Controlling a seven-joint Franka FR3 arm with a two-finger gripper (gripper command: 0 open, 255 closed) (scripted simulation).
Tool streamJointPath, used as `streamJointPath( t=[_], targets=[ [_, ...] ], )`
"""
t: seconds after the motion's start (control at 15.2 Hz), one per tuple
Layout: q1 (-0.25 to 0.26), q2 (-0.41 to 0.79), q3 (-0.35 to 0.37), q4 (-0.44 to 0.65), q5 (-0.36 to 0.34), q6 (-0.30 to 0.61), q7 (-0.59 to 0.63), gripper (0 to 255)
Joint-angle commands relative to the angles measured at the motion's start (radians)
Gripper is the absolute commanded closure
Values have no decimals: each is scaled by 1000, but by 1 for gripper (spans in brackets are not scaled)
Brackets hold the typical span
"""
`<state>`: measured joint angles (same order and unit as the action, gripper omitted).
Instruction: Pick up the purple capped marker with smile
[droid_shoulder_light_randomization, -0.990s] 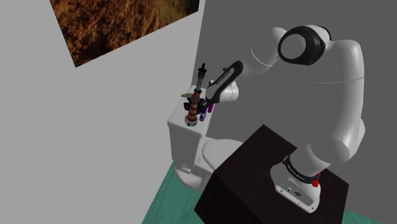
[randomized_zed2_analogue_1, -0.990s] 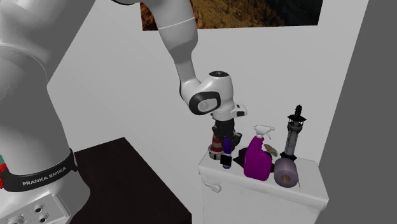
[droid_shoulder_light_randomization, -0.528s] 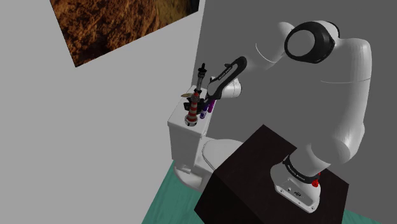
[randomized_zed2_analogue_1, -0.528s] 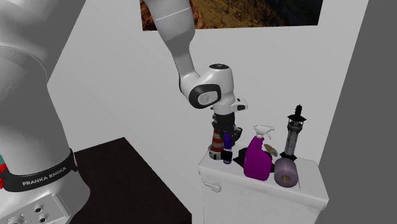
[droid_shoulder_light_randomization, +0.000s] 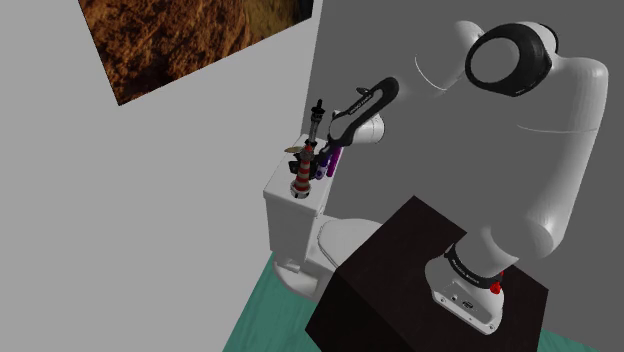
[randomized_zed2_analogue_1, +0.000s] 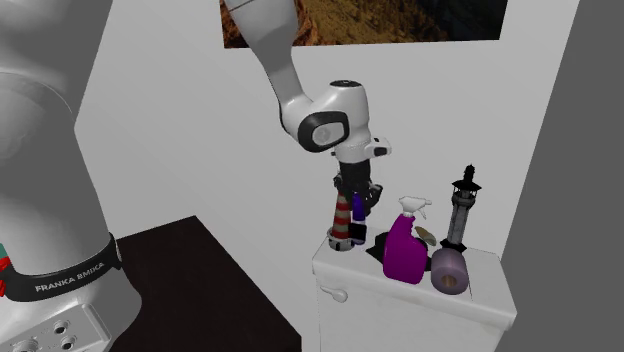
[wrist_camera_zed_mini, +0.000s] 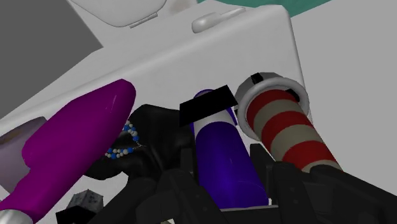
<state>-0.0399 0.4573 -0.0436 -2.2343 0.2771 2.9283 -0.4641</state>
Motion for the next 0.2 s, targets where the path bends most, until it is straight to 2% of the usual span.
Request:
streamJointPath(
  t=[0.0, 0.13],
  targets=[
    [7, -26, -10, -6, -8, -20, 7, 255],
    [8, -28, -11, -6, -8, -22, 8, 255]
  ],
)
